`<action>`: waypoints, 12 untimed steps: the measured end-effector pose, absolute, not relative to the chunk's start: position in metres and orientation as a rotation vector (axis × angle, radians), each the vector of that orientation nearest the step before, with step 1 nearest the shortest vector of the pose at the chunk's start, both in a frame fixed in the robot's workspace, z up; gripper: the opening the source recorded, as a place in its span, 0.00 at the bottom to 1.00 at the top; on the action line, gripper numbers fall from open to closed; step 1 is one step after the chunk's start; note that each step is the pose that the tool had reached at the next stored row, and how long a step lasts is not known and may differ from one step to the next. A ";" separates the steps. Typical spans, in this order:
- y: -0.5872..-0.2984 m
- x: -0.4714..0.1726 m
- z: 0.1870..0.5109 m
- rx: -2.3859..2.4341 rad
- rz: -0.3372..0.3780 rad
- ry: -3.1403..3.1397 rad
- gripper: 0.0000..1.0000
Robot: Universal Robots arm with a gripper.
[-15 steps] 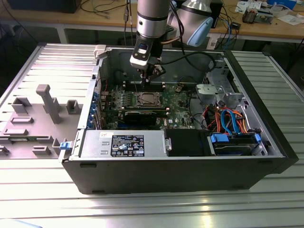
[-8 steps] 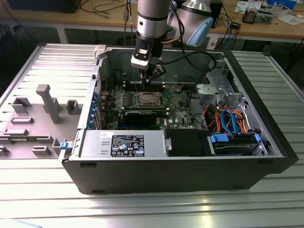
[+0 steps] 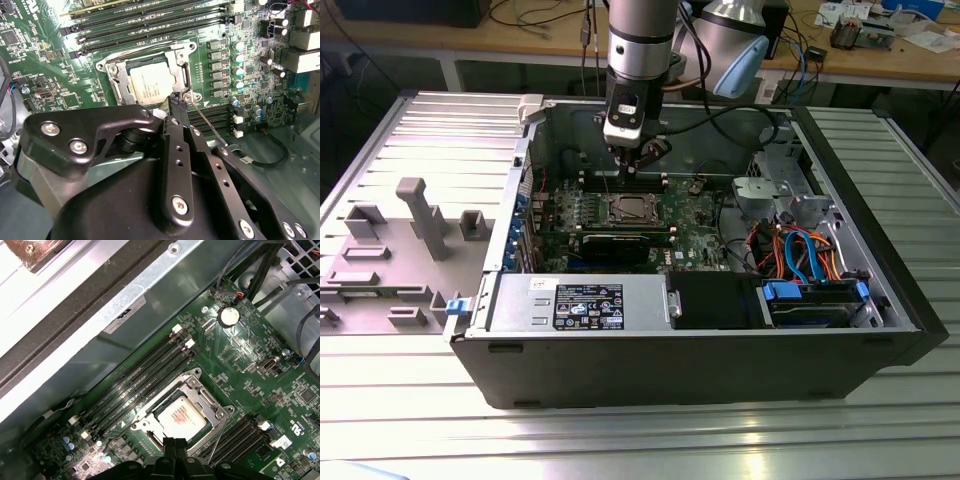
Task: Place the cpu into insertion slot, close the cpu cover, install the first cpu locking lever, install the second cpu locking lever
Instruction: 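Install the first cpu locking lever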
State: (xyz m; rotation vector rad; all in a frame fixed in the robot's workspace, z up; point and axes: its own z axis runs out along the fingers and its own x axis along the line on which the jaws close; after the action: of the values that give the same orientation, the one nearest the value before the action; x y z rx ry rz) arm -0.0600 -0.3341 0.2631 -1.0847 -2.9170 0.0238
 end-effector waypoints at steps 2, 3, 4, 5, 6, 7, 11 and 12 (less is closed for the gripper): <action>-0.334 -0.060 0.263 -1.078 0.024 -2.919 0.11; -0.334 -0.060 0.263 -1.075 0.024 -2.921 0.11; -0.334 -0.060 0.263 -1.072 0.024 -2.922 0.11; -0.334 -0.060 0.263 -1.070 0.024 -2.923 0.11; -0.334 -0.060 0.263 -1.066 0.024 -2.924 0.11; -0.334 -0.060 0.263 -1.063 0.024 -2.925 0.11; -0.334 -0.060 0.263 -1.045 0.024 -2.932 0.11; -0.334 -0.060 0.263 -1.040 0.025 -2.933 0.11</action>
State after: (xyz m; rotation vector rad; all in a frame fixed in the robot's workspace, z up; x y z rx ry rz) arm -0.0600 -0.3341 0.2631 -1.0399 -2.9335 0.0246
